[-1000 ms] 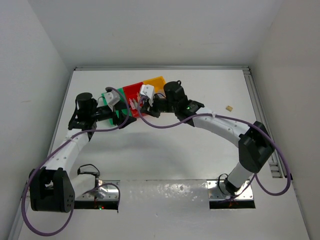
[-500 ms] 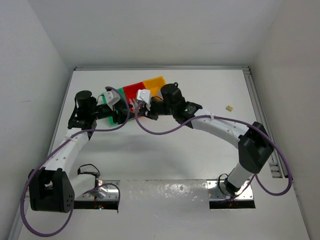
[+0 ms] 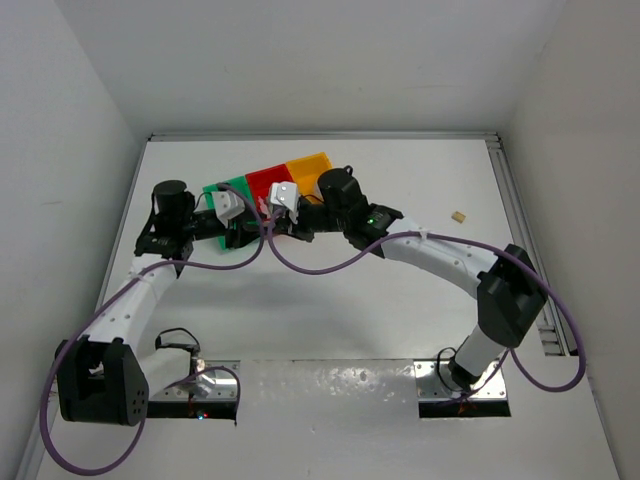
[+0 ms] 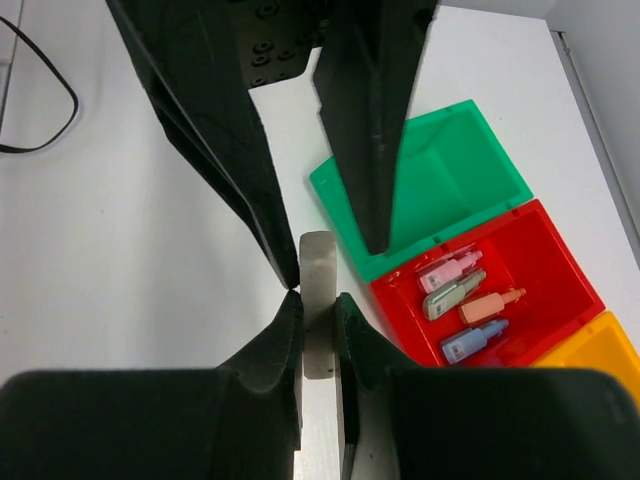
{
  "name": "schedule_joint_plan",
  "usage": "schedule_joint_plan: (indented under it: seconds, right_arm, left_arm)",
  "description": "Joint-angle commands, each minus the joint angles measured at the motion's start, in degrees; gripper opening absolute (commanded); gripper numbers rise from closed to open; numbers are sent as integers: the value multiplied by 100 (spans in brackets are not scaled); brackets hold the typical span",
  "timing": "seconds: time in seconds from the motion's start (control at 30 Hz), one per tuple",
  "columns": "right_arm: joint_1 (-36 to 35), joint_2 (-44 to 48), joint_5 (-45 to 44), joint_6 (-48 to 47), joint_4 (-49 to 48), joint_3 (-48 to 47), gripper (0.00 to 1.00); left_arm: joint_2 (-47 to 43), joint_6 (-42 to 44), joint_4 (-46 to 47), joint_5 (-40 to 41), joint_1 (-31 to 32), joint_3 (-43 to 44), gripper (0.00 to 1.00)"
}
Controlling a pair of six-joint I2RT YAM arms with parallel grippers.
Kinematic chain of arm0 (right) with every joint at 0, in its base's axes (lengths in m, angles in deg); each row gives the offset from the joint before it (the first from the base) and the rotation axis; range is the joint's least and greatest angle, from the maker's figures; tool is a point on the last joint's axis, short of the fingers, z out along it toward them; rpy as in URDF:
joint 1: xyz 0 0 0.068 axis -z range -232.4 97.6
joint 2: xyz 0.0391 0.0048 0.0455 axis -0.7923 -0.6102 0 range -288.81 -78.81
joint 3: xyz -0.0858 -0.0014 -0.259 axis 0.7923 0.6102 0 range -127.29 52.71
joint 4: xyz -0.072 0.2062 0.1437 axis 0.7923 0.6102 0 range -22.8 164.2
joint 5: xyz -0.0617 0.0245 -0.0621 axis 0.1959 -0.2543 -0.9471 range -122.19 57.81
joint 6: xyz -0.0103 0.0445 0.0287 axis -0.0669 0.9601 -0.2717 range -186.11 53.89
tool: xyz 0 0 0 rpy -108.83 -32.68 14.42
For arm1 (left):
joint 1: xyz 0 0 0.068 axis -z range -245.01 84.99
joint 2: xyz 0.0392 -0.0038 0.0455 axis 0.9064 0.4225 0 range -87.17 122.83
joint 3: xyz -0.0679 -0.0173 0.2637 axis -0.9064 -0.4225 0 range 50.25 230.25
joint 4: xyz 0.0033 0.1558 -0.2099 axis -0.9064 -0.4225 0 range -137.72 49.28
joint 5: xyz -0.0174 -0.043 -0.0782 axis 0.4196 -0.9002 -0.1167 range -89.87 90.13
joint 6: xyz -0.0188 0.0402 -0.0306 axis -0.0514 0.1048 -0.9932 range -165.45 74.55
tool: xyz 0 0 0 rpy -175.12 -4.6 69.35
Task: Sort the stationery into containers
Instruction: Pick up the stationery from the center of the board, then place the stationery in the storage box.
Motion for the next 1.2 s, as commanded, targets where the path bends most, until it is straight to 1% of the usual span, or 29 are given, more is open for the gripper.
schedule_joint_plan:
  seconds: [0.0,0.1,0.17,0.2,0.27,0.37,0.43,0.5,0.53,0.57,0.63,0.7,0.73,0.8,0.9,0.93,1.0,1.03,1.07,1.1,1.17]
  right_arm:
    - [-81,4,191,-82,-75,-243,0]
    - [-72,-14,191,-90,-75,-269,0]
    - [-81,-14,191,-90,-119,-278,0]
    - [-72,-31,191,-90,-128,-287,0]
    - [-90,-84,191,-90,-136,-304,0]
    - [-81,-154,138,-11,-110,-313,1]
    - [-63,-172,24,93,-154,-287,6]
    - [-20,-225,-3,190,-294,-243,7]
    - [-11,-242,-3,287,-347,-234,9]
    - [16,-277,-11,392,-478,-208,21]
    - [60,-313,-11,489,-602,-173,39]
    - [103,-330,-29,586,-690,-146,59]
    - [130,-322,-55,595,-699,-112,62]
    - [244,-251,-177,691,-725,-68,71]
    - [472,-33,-309,919,-760,90,77]
    - [534,47,-380,999,-787,221,77]
    - [736,266,-503,1200,-909,398,77]
    - [789,337,-590,1236,-953,573,77]
    - [911,407,-600,1280,-1032,670,77]
    - [947,521,-591,1342,-1085,836,77]
    - [1035,610,-591,1412,-1182,969,77]
  left_arm:
    - [-80,216,111,-277,71,284,32]
    - [-123,330,-12,-295,97,275,17]
    - [-167,532,-170,-295,106,257,14]
    - [-176,576,-205,-312,141,240,5]
    - [-211,577,-223,-338,150,222,0]
    - [-220,410,-232,-278,141,266,0]
    - [-220,25,-136,-163,124,301,0]
    - [-211,-327,-118,56,97,293,0]
    - [-211,-337,-161,92,97,292,0]
    - [-229,-329,-196,75,97,292,0]
    - [-255,-407,-223,92,106,275,0]
    - [-264,-661,-267,389,97,301,0]
    - [-264,-767,-328,808,88,353,0]
    - [-247,-970,-643,1276,1,415,0]
    - [-203,-1382,-1056,2312,-245,512,0]
    - [-159,-1514,-1162,3029,-298,590,0]
    - [121,-1953,-1434,3788,-298,740,0]
    - [262,-2068,-1523,4349,-446,950,0]
    - [507,-2278,-1602,4563,-465,1047,0]
    - [570,-2315,-1638,4827,-457,1196,0]
    - [745,-2472,-1603,4996,-456,1294,0]
